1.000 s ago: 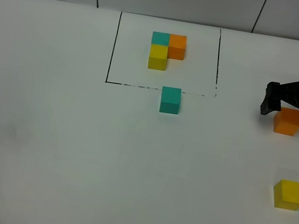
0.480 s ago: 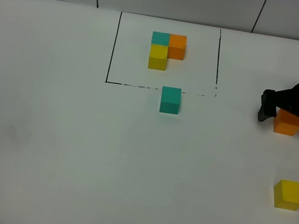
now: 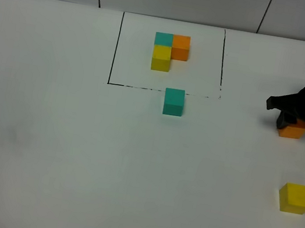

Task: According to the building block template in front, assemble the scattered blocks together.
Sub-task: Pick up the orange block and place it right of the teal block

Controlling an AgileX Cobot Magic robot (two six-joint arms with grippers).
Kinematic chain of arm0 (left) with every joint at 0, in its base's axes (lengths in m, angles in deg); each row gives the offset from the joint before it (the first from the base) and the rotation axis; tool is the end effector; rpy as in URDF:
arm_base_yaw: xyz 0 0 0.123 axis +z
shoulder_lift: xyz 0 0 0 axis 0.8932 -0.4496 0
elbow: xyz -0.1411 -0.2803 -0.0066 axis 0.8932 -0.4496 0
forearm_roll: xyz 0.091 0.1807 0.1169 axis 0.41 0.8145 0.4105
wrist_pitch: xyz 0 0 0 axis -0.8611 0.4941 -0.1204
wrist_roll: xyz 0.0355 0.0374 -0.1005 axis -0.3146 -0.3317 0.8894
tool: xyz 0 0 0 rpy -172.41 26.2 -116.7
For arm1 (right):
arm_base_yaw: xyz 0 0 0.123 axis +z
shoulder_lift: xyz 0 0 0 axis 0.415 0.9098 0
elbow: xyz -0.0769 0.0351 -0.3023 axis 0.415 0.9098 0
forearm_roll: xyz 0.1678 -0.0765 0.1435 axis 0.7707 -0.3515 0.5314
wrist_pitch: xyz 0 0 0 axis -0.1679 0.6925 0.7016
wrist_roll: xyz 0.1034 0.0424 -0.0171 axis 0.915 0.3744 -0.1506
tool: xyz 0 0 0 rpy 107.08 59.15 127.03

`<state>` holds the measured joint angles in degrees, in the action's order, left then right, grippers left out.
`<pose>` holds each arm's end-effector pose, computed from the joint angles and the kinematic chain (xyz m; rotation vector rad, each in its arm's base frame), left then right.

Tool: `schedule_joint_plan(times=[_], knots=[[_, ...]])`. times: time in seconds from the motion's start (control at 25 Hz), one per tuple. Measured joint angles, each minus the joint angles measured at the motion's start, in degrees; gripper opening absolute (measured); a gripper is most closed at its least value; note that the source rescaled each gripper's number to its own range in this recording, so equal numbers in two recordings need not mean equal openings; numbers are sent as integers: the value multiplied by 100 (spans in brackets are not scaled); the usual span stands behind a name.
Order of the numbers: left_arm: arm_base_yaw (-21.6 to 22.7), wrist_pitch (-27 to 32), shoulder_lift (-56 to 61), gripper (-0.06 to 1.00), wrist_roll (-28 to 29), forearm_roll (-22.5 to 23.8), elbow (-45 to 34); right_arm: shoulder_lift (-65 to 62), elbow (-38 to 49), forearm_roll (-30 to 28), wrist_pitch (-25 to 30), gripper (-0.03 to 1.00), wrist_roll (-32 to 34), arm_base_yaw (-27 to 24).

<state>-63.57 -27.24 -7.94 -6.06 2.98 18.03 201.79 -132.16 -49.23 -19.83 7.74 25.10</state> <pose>-0.0322 -0.0078 0.2602 0.1210 2.0270 -0.0299 0.4128 0.0128 0.1391 -0.0945 2.9263 0.1055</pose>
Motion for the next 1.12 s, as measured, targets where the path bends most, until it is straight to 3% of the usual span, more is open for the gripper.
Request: schedule_joint_plan(times=[0.16,0.44,0.6,0.8,1.12], knots=[[0,0,0,82,0,0,0,-116,0,-100,92,1,-404,100],[0,0,0,82,0,0,0,-395,-328,-216,1083,1,-3253,1136],[0,0,0,82,0,0,0,-337,-668,-541,1281,1,-4550,1616],[0,0,0,82,0,0,0,173,-1521,-669,1668,1,-5236,1924],[0,0,0,82,0,0,0,994,-2565,-669,2150,1,-5753,2166]])
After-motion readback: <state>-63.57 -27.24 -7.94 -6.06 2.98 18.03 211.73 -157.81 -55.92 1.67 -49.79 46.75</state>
